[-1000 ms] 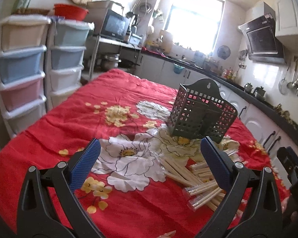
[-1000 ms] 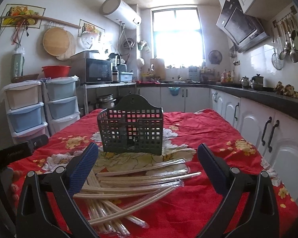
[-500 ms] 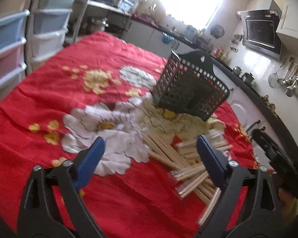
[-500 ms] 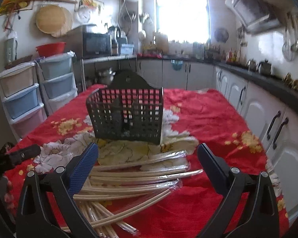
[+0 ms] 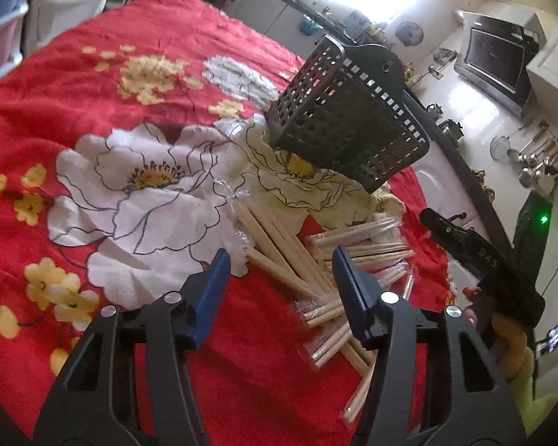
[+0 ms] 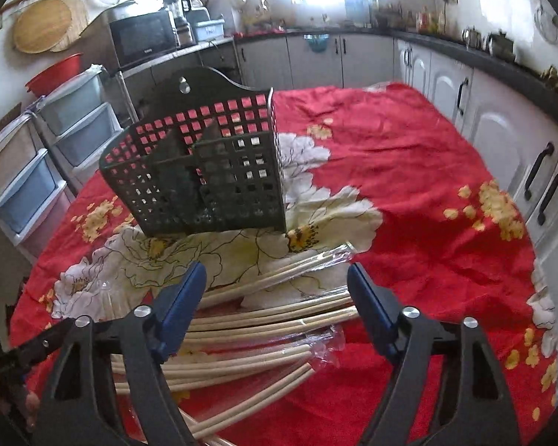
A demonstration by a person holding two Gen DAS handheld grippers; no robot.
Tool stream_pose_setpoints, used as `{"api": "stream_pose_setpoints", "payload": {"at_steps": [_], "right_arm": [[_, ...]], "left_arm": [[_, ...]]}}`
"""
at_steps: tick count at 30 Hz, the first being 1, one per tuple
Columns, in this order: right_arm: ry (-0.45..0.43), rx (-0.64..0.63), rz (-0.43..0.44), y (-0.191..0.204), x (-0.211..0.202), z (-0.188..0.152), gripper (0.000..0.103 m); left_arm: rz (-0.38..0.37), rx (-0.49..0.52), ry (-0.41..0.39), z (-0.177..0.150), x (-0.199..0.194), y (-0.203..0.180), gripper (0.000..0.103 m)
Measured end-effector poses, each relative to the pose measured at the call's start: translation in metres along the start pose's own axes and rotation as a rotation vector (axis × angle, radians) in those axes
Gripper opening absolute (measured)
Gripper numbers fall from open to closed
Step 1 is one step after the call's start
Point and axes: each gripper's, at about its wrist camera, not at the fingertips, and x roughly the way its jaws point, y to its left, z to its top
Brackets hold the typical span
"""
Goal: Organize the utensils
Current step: 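Lower the left tool onto a chopstick and close while the right tool grasps another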
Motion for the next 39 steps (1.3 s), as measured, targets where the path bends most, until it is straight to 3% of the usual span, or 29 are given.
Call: {"api": "stream_pose_setpoints", "payload": {"at_steps": [5,17,25,30,39], "right_arm": [[0.088,0.077,0.036,-0.010,0.019,0.006,0.064],[0.262,0.294,0.070,-0.036,0.063,0.014,0.049],[0.280,0.441,0.110,-0.060,0.075,0.020,0.041],[0.277,0.526,0.136,-0.079,0.078,0.017,0.017],[0.196,0.503,0.189,-0.079,0.055,0.022,0.013]], "left_arm": [[-0.026,-0.083,0.062,0.003,0.013,0.011,0.043],[-0.024,-0.145,0.116,0.014,0.026,0.018,0.032],[-0.020,-0.177,0.125,0.016,0.027,0.031,0.015],[-0.033,-0.186,0.122,0.014,0.024,0.035,0.011],[-0.093,-0.170,0.082,0.019,0.007,0.034,0.005]]}}
